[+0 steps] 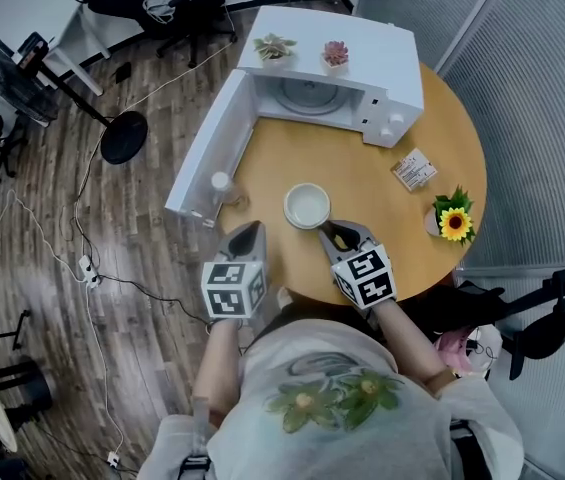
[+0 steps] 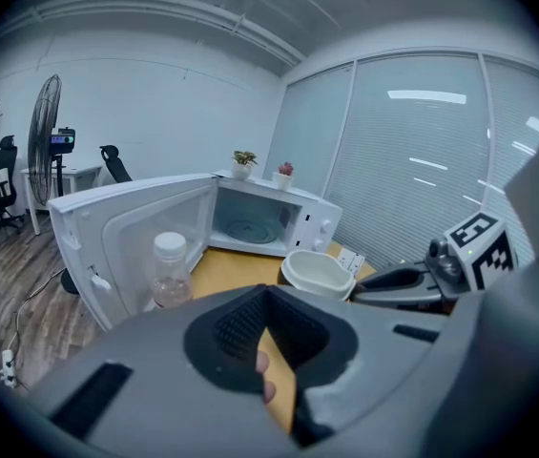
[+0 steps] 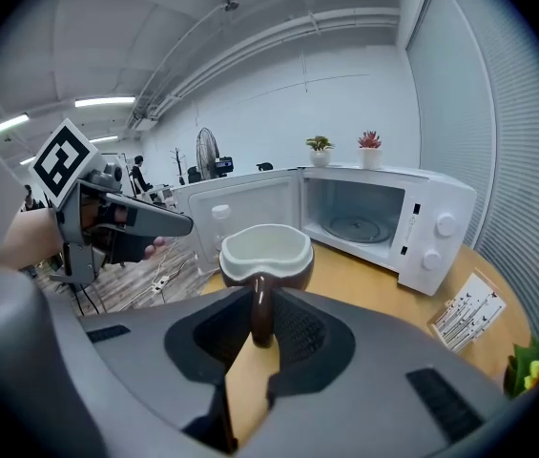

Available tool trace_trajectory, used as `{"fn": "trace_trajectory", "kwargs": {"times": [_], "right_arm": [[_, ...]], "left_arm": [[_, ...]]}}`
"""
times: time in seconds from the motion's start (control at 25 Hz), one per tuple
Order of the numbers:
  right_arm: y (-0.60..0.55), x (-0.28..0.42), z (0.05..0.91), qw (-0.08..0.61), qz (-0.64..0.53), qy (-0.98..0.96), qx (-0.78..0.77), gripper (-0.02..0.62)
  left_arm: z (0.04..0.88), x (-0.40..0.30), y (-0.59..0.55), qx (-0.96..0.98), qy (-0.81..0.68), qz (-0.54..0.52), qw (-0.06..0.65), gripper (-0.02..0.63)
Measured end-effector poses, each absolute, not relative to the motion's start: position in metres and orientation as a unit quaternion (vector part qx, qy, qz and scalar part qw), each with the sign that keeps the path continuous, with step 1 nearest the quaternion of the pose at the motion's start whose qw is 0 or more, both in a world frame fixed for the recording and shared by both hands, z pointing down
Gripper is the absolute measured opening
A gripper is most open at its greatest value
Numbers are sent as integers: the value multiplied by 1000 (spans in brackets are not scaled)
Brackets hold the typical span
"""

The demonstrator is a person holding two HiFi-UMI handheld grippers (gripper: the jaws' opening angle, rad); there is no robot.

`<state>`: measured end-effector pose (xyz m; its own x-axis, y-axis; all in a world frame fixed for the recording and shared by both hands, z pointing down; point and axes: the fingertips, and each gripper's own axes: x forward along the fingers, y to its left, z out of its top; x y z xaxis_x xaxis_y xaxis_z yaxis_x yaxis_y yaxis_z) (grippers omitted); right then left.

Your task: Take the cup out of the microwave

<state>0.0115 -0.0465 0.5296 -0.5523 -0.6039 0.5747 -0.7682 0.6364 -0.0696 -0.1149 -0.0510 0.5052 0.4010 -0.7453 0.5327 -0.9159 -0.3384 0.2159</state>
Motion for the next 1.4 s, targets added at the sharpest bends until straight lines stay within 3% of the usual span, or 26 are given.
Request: {"fn": "trace_trajectory", "kwargs": {"times": [1.4], "right_arm": [[-45,-47,610,318,186,-873,321,71]], "left_arm": [[551,-143,-45,771,-530,200,291,2]]}}
